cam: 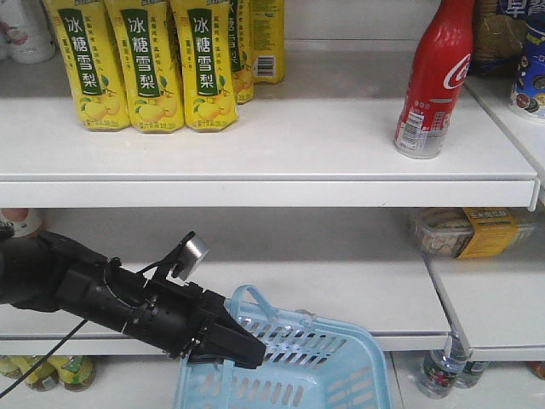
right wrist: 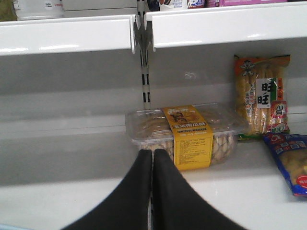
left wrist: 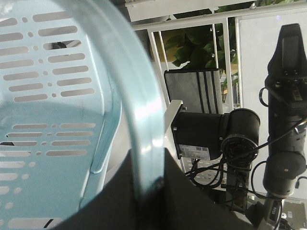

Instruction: Place coke in basket with both arms

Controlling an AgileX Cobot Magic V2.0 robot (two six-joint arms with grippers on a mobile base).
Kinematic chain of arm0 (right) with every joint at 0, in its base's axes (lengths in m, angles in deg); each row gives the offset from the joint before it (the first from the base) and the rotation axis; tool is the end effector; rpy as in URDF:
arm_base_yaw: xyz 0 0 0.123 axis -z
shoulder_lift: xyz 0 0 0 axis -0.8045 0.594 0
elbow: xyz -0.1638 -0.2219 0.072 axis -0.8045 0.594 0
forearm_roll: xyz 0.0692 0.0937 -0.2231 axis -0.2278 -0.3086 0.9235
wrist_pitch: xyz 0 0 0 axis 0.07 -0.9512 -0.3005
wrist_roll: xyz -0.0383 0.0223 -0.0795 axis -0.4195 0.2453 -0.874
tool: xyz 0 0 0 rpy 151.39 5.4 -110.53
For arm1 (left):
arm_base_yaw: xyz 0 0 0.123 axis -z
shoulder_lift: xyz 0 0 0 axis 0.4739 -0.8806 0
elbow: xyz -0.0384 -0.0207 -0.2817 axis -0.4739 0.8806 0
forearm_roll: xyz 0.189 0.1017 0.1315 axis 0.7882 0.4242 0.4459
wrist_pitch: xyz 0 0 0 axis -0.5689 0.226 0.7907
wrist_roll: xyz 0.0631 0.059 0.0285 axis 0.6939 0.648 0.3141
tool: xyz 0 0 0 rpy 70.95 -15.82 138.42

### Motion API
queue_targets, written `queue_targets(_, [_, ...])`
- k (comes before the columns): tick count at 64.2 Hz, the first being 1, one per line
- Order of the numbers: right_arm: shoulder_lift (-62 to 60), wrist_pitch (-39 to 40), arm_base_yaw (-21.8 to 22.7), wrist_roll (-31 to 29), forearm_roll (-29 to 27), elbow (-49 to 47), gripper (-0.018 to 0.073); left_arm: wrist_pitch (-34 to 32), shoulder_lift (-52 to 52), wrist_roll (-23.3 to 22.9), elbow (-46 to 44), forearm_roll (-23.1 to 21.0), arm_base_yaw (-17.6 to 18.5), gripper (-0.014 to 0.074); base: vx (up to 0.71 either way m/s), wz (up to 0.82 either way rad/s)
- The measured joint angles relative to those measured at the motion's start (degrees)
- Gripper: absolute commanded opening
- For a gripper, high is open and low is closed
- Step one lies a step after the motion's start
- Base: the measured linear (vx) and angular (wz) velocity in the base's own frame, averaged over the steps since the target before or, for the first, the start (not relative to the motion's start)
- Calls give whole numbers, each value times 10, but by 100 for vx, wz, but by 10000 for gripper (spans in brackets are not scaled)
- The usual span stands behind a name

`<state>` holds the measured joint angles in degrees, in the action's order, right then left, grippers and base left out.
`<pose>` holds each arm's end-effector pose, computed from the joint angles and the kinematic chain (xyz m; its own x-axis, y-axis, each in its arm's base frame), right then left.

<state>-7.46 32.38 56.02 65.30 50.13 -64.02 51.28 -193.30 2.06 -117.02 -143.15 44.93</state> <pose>0.0567 -0.0022 0.1954 -0.0260 0.0673 -0.9974 0.0422 0.9969 0.0662 0.2625 -0.1650 0.1745 -0.9794 0.1763 -0.0987 0.1586 0.3681 -0.9161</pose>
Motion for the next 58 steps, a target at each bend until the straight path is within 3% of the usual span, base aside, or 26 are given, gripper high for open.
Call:
queue_targets(8, [0, 30, 0, 0, -10, 0, -9, 0, 0, 0, 0, 0, 0, -6, 0, 0])
queue_targets(19, [18, 9, 0, 0, -14, -48, -9, 0, 0, 0, 0, 0, 0, -6, 0, 0])
queue_targets(46, [250, -35, 0, 0, -14, -256, -9, 0, 0, 0, 0, 0, 0, -6, 0, 0])
queue_targets(58, [300, -20, 0, 0, -14, -274, -9, 0, 0, 0, 0, 0, 0, -6, 0, 0])
